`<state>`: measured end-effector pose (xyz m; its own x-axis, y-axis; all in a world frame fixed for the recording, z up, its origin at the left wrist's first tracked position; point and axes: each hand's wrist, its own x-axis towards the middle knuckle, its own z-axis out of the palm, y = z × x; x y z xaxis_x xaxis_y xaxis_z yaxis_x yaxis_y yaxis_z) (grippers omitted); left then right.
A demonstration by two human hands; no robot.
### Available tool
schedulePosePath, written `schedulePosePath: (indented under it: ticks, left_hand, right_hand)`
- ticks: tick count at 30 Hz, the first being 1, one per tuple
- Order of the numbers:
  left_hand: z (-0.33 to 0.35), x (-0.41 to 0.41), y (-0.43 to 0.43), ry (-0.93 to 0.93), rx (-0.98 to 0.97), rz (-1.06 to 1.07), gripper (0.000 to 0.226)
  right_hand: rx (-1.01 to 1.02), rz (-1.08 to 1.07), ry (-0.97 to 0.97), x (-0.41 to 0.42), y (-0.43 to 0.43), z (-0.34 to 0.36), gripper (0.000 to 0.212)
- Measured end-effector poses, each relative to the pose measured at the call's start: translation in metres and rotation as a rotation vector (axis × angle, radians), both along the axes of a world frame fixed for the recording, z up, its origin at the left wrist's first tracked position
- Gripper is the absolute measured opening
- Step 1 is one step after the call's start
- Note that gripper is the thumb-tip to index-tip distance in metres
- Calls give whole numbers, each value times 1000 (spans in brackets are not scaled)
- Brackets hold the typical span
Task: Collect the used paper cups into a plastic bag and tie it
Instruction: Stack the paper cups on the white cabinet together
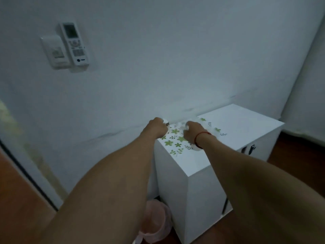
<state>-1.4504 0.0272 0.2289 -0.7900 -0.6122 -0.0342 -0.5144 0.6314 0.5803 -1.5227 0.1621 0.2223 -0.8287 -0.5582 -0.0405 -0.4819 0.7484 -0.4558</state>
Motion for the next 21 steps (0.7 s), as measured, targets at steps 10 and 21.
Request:
schedulePosePath:
  ticks: [10, 21]
  left_hand:
    - [-64, -156, 63, 15, 189, 3, 53]
    - [-124, -256, 14, -54, 197, 52, 51]
  right_hand:
    - [140, 63, -121, -154, 62, -71, 45]
    - [-10, 180, -32, -236, 11, -141, 52]
